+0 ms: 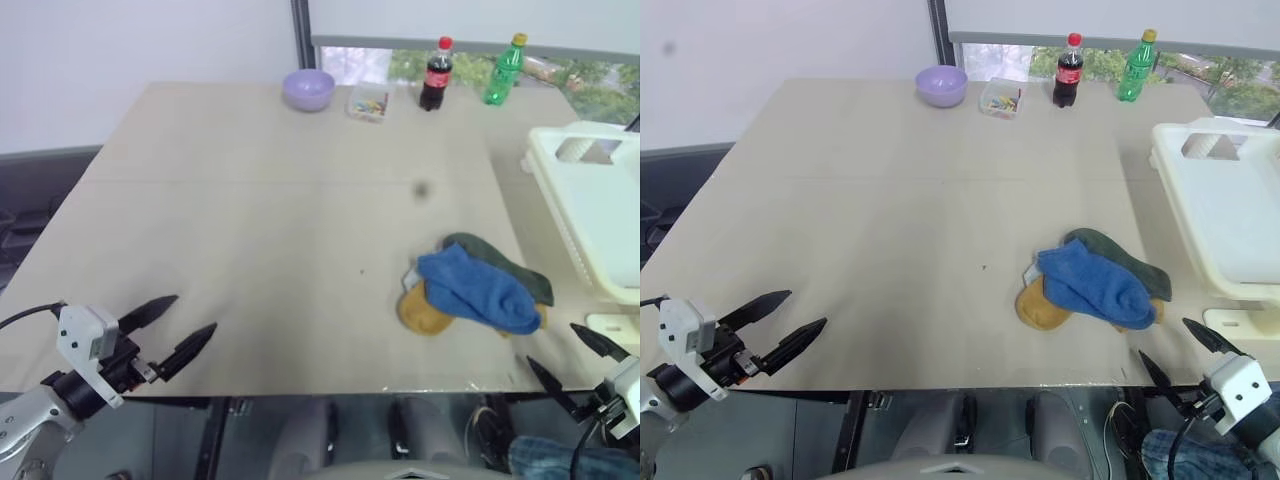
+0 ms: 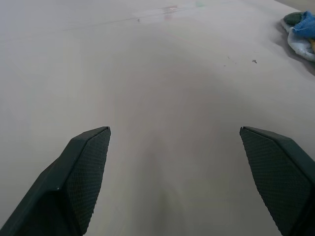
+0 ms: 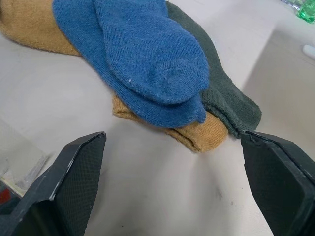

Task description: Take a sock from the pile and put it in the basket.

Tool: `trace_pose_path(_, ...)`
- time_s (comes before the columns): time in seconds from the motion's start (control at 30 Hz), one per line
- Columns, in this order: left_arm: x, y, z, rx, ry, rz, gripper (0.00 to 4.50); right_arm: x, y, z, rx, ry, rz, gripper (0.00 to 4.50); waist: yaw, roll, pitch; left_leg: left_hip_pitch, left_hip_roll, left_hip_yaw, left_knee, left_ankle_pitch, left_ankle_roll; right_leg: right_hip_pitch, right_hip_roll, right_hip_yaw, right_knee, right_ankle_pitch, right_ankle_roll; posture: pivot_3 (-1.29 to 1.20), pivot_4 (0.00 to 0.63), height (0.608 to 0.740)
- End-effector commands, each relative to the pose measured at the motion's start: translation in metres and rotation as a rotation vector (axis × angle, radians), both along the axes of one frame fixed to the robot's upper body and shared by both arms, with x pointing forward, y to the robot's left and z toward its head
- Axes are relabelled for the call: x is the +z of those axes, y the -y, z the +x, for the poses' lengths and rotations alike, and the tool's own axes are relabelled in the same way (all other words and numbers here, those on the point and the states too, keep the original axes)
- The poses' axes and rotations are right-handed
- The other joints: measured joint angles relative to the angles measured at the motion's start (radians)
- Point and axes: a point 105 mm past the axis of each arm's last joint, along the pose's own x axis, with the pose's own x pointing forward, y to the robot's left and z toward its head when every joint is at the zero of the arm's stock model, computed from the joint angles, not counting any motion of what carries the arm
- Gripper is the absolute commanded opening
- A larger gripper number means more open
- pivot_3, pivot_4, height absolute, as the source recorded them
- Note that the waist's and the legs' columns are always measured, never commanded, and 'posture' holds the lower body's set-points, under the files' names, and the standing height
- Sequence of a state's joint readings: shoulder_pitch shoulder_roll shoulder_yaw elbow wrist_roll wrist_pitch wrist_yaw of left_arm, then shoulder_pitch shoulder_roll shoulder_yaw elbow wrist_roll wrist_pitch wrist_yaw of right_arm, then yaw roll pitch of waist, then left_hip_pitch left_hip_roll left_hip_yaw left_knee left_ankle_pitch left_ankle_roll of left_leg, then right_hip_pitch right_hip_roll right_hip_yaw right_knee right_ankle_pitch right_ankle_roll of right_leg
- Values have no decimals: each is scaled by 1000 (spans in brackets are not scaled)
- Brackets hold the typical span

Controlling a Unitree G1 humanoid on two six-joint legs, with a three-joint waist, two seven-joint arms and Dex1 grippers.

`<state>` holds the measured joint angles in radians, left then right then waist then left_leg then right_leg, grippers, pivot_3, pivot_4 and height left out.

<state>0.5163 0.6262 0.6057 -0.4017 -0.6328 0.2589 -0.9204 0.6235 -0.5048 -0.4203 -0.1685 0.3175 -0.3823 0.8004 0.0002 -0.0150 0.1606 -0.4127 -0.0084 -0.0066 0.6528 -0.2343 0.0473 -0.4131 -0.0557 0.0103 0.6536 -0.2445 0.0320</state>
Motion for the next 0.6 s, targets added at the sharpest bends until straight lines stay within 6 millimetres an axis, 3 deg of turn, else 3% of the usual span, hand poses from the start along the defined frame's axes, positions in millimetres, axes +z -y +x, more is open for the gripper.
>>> trace_pose_path(0.03, 9, 7, 2, -36, 29, 6, 4500, 6, -3, 2, 6, 42, -7, 4485, 0, 0, 0, 0, 0, 0, 0, 0, 0, 0, 0, 0, 0, 0, 0, 0, 150, 740)
trace_pose_path(0.33, 17, 29, 18, -127, 59, -35, 4500, 14, -27, 6, 15, 104, 25, 4485, 12, 1, 0, 0, 0, 0, 0, 0, 0, 0, 0, 0, 1, 0, 0, 0, 150, 740)
trace_pose_path(0.6, 11, 40, 29, -176, 52, -25, 4500, 22, -50, 19, 30, 146, 24, 4485, 13, 1, -1, 0, 0, 0, 0, 0, 0, 0, 1, 0, 1, 0, 0, 0, 150, 740)
